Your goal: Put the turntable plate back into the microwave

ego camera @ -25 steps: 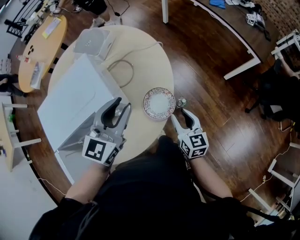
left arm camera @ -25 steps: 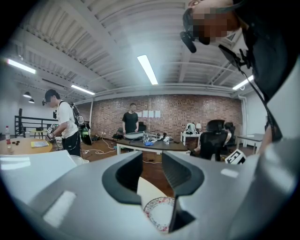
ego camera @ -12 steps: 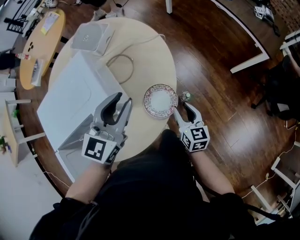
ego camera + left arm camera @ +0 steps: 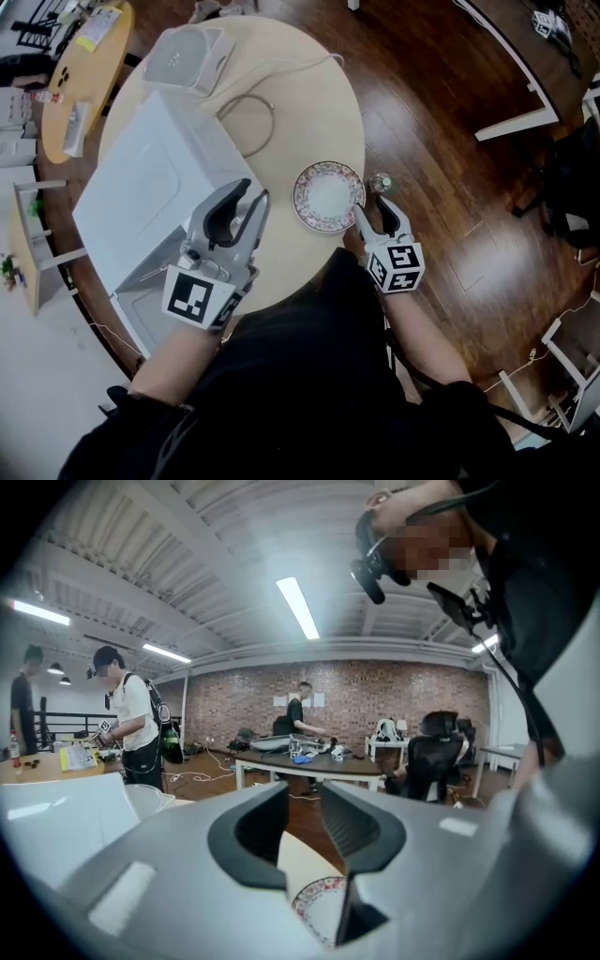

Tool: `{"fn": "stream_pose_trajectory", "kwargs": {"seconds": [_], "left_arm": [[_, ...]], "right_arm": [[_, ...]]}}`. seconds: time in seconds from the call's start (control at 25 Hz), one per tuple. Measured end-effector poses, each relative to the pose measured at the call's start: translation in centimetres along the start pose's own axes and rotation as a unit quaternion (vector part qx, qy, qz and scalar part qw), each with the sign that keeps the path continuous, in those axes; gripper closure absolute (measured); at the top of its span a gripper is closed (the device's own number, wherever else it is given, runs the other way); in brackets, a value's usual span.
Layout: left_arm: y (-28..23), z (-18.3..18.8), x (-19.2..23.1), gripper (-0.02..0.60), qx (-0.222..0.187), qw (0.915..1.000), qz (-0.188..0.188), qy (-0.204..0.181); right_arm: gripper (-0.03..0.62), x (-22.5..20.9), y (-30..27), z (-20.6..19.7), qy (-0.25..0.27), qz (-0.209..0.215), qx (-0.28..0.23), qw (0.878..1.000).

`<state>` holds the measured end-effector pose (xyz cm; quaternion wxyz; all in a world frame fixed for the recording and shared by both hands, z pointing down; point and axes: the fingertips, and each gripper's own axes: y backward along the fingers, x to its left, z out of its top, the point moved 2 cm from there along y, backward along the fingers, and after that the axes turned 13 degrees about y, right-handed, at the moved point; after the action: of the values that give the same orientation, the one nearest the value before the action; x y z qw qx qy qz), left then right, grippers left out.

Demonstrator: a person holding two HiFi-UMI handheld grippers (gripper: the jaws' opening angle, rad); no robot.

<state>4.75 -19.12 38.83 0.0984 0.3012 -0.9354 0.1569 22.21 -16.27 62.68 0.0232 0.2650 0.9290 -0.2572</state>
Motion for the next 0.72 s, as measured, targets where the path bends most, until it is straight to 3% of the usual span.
{"fn": "stream_pose_trajectory", "kwargs": {"seconds": [0.32, 0.72], "left_arm": [[-0.2, 0.8, -0.7, 0.465, 0.000, 0.9997, 0.000, 0.023], [-0.1, 1.8, -1.9, 0.465, 0.002, 0.9999, -0.009, 0.014]], "right_arm": [[0.390, -0.9, -2.4, -2.3, -0.017, 0.000, 0.033, 0.999], [0.372, -1.4, -4.3, -4.4, -0.042, 0.002, 0.062, 0.997]]}}
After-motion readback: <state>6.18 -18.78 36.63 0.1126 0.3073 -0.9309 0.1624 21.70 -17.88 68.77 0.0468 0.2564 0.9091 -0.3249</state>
